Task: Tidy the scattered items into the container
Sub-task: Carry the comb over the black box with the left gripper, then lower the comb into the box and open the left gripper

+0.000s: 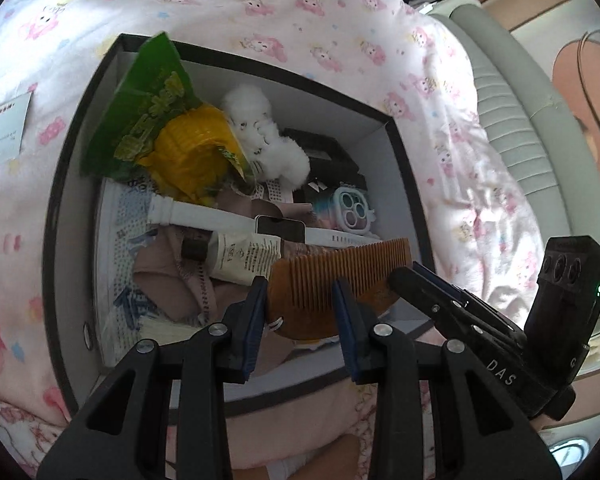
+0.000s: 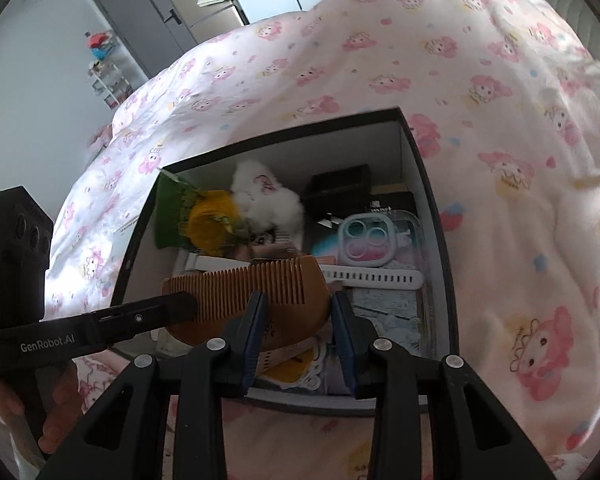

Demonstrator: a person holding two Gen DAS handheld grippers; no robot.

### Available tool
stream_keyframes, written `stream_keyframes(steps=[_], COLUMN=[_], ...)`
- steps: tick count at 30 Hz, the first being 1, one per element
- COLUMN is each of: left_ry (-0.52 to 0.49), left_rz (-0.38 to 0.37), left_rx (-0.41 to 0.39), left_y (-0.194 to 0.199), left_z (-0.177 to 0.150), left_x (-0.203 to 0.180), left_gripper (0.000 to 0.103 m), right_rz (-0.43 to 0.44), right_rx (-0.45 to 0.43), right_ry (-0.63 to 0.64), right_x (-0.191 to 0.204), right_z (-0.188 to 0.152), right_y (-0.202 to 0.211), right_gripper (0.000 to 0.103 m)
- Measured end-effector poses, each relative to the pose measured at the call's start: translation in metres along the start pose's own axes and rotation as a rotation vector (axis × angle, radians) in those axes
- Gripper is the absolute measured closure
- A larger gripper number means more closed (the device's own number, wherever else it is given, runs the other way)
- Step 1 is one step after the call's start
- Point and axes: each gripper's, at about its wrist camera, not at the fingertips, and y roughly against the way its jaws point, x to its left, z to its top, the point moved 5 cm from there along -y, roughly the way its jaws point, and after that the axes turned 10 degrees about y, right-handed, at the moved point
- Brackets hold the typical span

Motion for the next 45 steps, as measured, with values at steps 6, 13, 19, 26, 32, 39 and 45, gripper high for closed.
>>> stream_keyframes(steps=[6,13,19,26,32,39,45], left_ry=[0.021,0.031,0.060,0.037,0.013,0.041,0.026], left_rz=[0.036,0.138,0.150,0.139,0.167,0.180,0.143], left_rx=[0.018,0.044,0.028,-0.011,0.001,0.051,0.010], left_y=[-0.015,-0.030,-0.027,-0.006,-0.010,-0.027,-0.010], left_z=[-0.006,-0.011,-0.018,-0.028,-0.029,-0.024,-0.031], left_x=[0.008,0.022,0.027,0.027,0.027,0.033,0.027], left_gripper=[0.070,0.067,0.068,0.068,0.068,0.068,0.068], right_rz=[0.025,-0.013,0.008,-0.024,-0.005,-0.032,-0.066], right_rx=[0.043,0.118,0.079,0.044,0.086,0.125,0.116], right_ry=[-0.043,-0.006,-0.037,-0.045,0.022,0.032,0.062], right_x=[-0.014,-0.008,-0.013,-0.018,0.001,0.001,0.005], right_z=[-0.004,-0.016,-0.014,-0.012,-0.018,-0.023,-0.020], right_y=[-0.016,-0.034,-0.024,-0.014,-0.024,-0.036,-0.037], right_gripper=[0.073,0.073,0.073,0.073,0.073,0.073,0.073])
